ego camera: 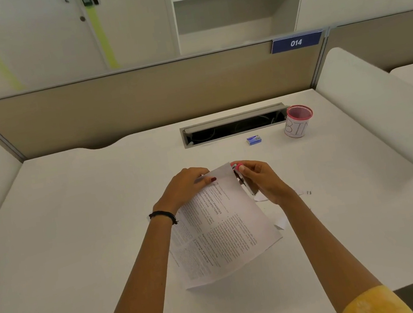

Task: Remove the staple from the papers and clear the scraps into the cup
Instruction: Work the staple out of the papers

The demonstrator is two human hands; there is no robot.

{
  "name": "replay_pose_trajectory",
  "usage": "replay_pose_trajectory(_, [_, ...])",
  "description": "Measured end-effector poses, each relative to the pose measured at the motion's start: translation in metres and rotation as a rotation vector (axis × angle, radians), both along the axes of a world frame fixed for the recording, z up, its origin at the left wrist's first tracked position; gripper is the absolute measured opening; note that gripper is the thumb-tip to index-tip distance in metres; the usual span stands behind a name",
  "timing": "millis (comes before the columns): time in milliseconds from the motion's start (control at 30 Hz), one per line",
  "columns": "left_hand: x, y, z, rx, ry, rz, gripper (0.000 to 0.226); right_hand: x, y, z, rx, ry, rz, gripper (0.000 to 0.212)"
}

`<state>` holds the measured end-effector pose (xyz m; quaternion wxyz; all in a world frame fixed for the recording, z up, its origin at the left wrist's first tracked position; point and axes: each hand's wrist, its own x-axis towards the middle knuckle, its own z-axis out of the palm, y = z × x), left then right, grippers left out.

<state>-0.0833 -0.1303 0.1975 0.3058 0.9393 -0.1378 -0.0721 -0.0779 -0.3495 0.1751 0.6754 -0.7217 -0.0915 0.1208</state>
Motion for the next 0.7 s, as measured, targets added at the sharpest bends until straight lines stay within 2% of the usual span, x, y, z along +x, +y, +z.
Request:
replay_pose_trajectory(133, [0.000,-0.006,0.003,-0.053,-0.020,-0.002,0.037,0.006,-0.016,-0.008,0.000,-0.037,-0.150,0.026])
replay_pose_trajectory(367, [0.009,-0.018,0.003,-0.203,-0.060,-0.012,0.035,0.010,-0.072,-0.050,-0.228,-0.042,-0.526,0.020])
replay_pose_trajectory(533, [0.014,-0.030,0.000,-0.274,-0.056,-0.002,0.036,-0.009,-0.124,-0.079,-0.400,0.017,-0.875,0.047])
replay_pose_trajectory(700, [0.022,-0.046,-0.005,-0.278,-0.055,0.012,0.035,-0.027,-0.174,-0.108,-0.425,0.146,-1.046,0.038])
